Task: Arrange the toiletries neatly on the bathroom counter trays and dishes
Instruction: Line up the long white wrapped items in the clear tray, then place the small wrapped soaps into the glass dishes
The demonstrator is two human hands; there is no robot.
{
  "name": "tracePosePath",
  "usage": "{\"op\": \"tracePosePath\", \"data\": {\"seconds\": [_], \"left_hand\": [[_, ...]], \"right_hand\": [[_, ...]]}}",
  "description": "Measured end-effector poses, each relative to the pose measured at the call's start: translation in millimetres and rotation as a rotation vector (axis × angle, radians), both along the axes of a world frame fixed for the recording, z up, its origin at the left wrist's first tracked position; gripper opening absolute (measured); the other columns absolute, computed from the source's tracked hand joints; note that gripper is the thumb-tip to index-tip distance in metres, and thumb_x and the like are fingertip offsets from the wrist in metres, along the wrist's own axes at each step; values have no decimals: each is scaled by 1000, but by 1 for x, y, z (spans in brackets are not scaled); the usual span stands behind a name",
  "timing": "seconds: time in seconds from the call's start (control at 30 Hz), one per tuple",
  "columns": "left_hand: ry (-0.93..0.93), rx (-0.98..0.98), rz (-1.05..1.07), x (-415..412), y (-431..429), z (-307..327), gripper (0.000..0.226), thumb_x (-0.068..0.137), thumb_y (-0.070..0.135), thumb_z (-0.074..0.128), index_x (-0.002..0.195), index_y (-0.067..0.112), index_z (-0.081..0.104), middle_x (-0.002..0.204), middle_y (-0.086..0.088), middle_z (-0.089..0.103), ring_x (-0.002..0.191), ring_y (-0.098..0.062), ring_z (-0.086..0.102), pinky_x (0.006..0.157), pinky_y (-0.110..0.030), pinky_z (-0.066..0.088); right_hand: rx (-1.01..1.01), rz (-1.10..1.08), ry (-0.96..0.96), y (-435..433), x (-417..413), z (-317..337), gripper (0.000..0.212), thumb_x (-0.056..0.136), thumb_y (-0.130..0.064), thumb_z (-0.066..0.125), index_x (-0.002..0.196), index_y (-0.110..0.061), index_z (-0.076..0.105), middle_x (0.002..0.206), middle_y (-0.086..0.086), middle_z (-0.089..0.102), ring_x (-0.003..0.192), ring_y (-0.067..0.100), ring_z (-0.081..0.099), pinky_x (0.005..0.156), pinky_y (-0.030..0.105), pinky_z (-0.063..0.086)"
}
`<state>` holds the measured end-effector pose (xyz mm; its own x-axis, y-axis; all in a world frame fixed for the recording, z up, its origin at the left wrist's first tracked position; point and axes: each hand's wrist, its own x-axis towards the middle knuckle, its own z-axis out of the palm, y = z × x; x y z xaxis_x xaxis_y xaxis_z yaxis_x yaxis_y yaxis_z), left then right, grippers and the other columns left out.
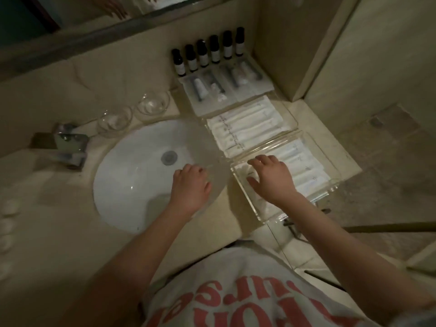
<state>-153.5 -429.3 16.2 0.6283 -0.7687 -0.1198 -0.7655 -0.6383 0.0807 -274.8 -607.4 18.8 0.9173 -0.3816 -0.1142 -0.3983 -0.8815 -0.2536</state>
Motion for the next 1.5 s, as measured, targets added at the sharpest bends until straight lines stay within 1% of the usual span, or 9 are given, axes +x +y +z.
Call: {"op": "tracePosePath", "data": {"seconds": [0.1, 0.23, 0.33, 0.57, 0.8, 0.93, 1.07, 1.3, 1.5], "left_hand": [[36, 43, 137, 19, 48, 3, 34, 76, 33, 56, 93, 8, 70, 90, -13, 69, 82, -33, 64, 67, -38, 48], [69, 69, 343, 33, 113, 15, 41, 91, 35, 47, 121, 9, 59, 122, -12, 60, 111, -32, 53, 88, -40, 42], [48, 111, 456, 39, 160, 27, 44, 96, 37, 40, 133, 14, 47, 136, -6, 48, 121, -27, 46, 93, -36, 40], [98, 159, 767, 68, 283, 13, 43, 91, 39, 46, 126, 13, 50, 129, -9, 51, 119, -28, 45, 93, -38, 40], [141, 145, 1073, 83, 389, -3, 48, 88, 40, 52, 125, 11, 47, 131, -13, 45, 123, -31, 40, 97, -42, 40], [133, 101, 1148, 88, 426, -14, 52, 85, 45, 54, 123, 11, 46, 131, -14, 44, 120, -30, 42, 96, -41, 39], [234, 40, 1213, 94, 444, -30, 55, 83, 48, 54, 124, 14, 43, 133, -12, 41, 119, -30, 41, 98, -41, 37], [329, -147, 1210, 103, 458, -47, 35, 87, 32, 58, 113, 12, 46, 119, -10, 49, 110, -27, 48, 92, -36, 43], [339, -237, 1235, 103, 461, -54, 37, 84, 34, 62, 111, 13, 47, 115, -8, 50, 105, -24, 48, 85, -32, 42]], "right_hand": [[8, 116, 0, 34, 34, 5, 45, 79, -30, 64, 121, -14, 58, 117, 11, 62, 106, 37, 56, 83, 43, 48], [35, 259, 18, 86, 76, 10, 48, 85, -33, 57, 130, -17, 50, 129, 8, 55, 117, 32, 49, 92, 41, 42], [43, 370, 41, 127, 107, 11, 47, 89, -34, 53, 133, -19, 46, 134, 8, 51, 121, 31, 46, 96, 42, 42], [90, 646, 80, 238, 177, 14, 45, 90, -31, 53, 133, -19, 46, 133, 8, 52, 117, 28, 49, 93, 39, 45], [106, 838, 161, 340, 240, 14, 50, 89, -28, 54, 136, -19, 42, 129, 9, 51, 115, 30, 49, 91, 39, 45], [116, 876, 214, 387, 282, 6, 50, 87, -29, 56, 134, -17, 44, 128, 10, 52, 114, 30, 50, 92, 39, 46], [113, 868, 250, 427, 325, -6, 55, 86, -28, 58, 136, -14, 40, 128, 13, 51, 113, 31, 51, 91, 39, 48], [80, 829, 251, 478, 380, -31, 66, 84, -37, 61, 140, -19, 32, 131, 15, 42, 117, 36, 47, 91, 44, 46], [15, 809, 193, 497, 388, -47, 39, 89, -29, 51, 128, -24, 48, 126, 12, 40, 111, 33, 44, 80, 39, 45]]}}
